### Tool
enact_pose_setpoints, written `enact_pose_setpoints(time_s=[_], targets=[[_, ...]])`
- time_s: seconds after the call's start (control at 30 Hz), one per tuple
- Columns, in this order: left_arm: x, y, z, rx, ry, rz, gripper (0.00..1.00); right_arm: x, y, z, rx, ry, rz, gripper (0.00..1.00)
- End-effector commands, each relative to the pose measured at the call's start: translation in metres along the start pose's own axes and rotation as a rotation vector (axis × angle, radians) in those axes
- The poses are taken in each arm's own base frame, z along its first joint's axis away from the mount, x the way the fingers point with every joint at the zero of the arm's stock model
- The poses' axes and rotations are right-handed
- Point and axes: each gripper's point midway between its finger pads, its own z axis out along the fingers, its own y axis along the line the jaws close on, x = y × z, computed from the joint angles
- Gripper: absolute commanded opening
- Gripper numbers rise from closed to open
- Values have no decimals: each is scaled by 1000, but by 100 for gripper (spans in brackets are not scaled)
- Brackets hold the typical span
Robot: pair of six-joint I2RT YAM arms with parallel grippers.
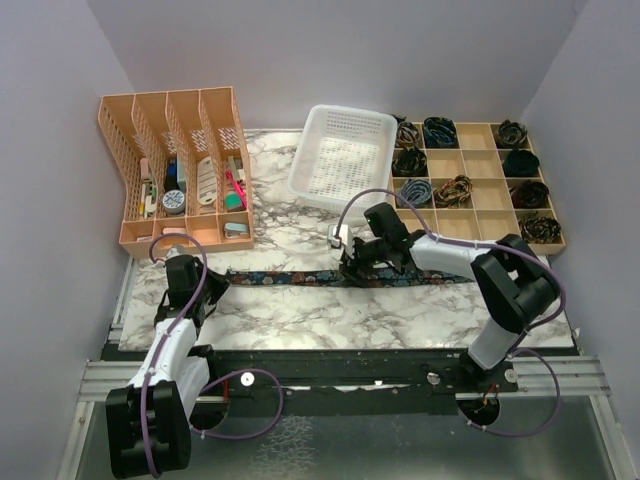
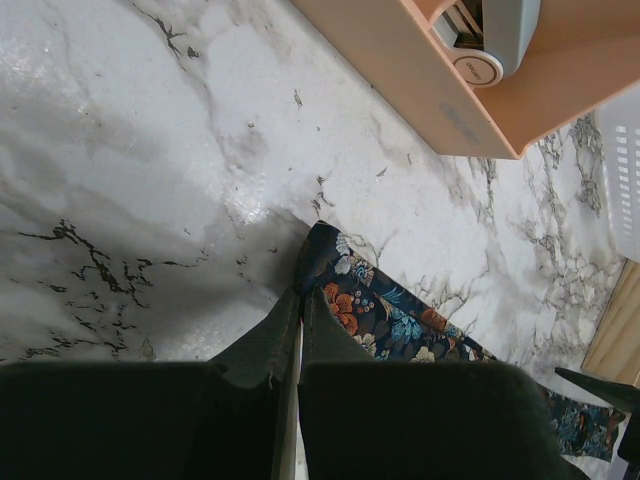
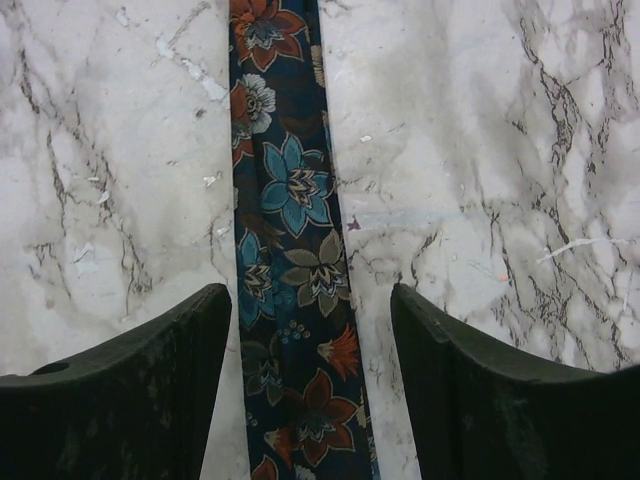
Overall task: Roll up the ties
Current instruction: Flatten out the tie at the center of the board.
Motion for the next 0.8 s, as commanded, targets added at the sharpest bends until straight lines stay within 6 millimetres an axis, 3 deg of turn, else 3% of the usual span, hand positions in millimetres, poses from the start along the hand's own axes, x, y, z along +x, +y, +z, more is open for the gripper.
enact_pose_setpoints(time_s=[0.0, 0.4, 0.6, 0.77], targets=[[-5, -9, -2, 27, 2, 8, 0, -1, 1, 13, -35, 26, -40, 69], [-5, -12, -2, 36, 16, 15, 0, -1, 6, 24, -25, 31, -100, 40], [-3, -12, -2, 35, 23, 12, 0, 1, 8, 27, -34, 33, -92, 38], [-4, -13, -1, 40, 18, 9, 0, 1, 11, 24, -52, 51, -88, 28]])
